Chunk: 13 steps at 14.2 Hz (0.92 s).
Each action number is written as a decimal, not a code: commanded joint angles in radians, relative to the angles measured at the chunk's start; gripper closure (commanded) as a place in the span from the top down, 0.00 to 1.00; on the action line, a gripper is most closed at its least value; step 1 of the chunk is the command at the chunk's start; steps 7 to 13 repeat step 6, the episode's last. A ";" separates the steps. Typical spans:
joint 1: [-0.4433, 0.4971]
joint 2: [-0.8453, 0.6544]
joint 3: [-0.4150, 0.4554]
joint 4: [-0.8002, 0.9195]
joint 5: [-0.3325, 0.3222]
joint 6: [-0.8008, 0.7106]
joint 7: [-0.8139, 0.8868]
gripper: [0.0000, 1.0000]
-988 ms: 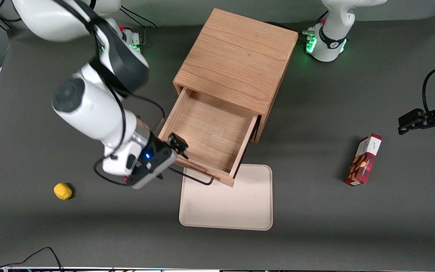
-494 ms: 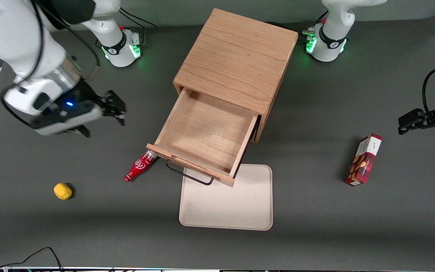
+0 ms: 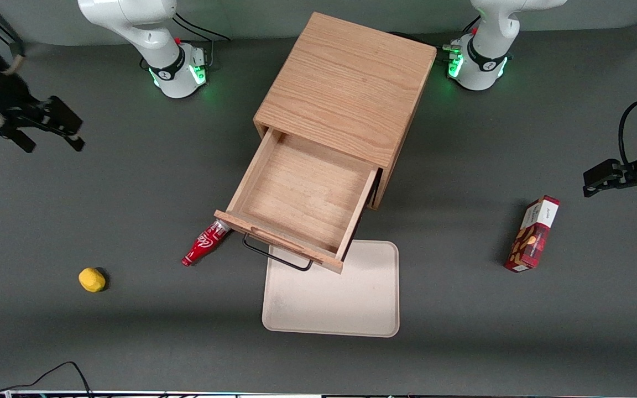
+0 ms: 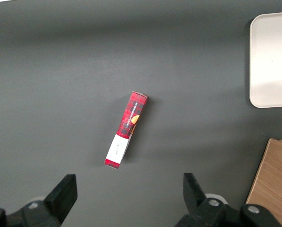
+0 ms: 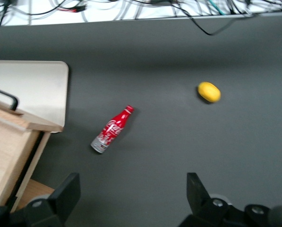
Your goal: Open upper drawer
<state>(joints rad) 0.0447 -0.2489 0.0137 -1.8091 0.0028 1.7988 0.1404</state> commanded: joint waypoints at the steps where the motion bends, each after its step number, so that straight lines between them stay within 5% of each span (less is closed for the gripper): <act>1: 0.014 -0.010 -0.064 0.006 0.026 -0.015 -0.028 1.00; 13: 0.003 0.043 -0.077 0.054 0.017 -0.016 -0.111 1.00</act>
